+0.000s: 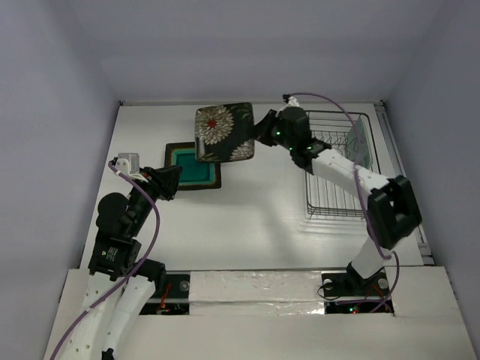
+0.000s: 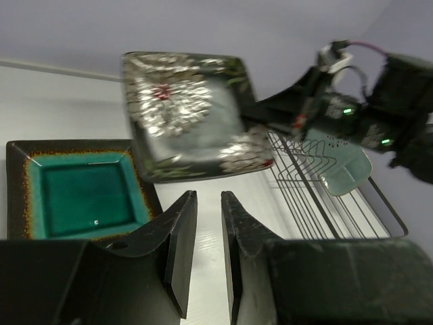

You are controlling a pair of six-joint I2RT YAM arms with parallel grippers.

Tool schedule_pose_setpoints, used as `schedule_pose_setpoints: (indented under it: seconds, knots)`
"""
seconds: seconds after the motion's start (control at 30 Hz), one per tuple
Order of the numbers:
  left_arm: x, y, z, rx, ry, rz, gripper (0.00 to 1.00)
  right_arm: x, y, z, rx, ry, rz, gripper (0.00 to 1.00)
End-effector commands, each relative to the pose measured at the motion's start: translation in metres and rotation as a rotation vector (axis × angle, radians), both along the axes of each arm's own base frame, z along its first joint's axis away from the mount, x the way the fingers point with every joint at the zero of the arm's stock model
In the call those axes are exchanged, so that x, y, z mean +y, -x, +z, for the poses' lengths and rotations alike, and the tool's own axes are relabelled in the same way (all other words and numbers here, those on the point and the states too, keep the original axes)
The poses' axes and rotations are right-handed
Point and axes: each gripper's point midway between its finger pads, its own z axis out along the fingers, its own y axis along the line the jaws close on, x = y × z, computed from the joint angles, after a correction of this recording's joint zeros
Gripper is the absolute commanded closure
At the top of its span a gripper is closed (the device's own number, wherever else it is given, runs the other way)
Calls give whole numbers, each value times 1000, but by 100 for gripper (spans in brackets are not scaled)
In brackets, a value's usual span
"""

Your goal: Unload the plates from the dish rack

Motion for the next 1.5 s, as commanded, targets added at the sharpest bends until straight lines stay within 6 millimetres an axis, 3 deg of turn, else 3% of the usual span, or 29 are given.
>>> schedule_pose_setpoints:
  seconds: [0.0, 0.1, 0.17, 0.2, 0.3, 0.43, 0.5, 0.67, 1.13, 1.2, 1.33, 1.47]
  knots:
    - [0, 5, 25, -75, 16, -5, 81, 60, -6, 104, -229, -385, 77, 100]
    - [0, 4, 26, -77, 15, -3, 81, 95, -8, 81, -180, -443, 98, 100]
    - [0, 4, 25, -75, 16, -6, 81, 117, -4, 81, -164, -472, 136, 100]
    - [-1, 4, 25, -75, 14, -9, 81, 128, -8, 64, -135, -461, 140, 100]
    - [-1, 4, 25, -75, 14, -9, 81, 147, -9, 57, -111, -464, 155, 100]
    - [-1, 5, 26, -78, 16, -10, 81, 167, -6, 28, -52, -457, 145, 100]
    - [-1, 6, 26, -79, 16, -11, 81, 171, -7, 6, -11, -450, 123, 100]
    - [-1, 6, 26, -81, 15, -12, 81, 178, -7, -24, 41, -449, 89, 100]
    - [-1, 6, 27, -84, 18, -13, 81, 181, -10, -55, 86, -363, 82, 100]
    - [-1, 7, 28, -86, 17, -12, 81, 182, -10, -63, 106, -343, 80, 97]
    - [-1, 7, 27, -85, 18, -14, 81, 183, -11, -74, 133, -291, 80, 73]
    - [0, 7, 28, -90, 19, -13, 81, 181, -11, -84, 147, -227, 78, 62]
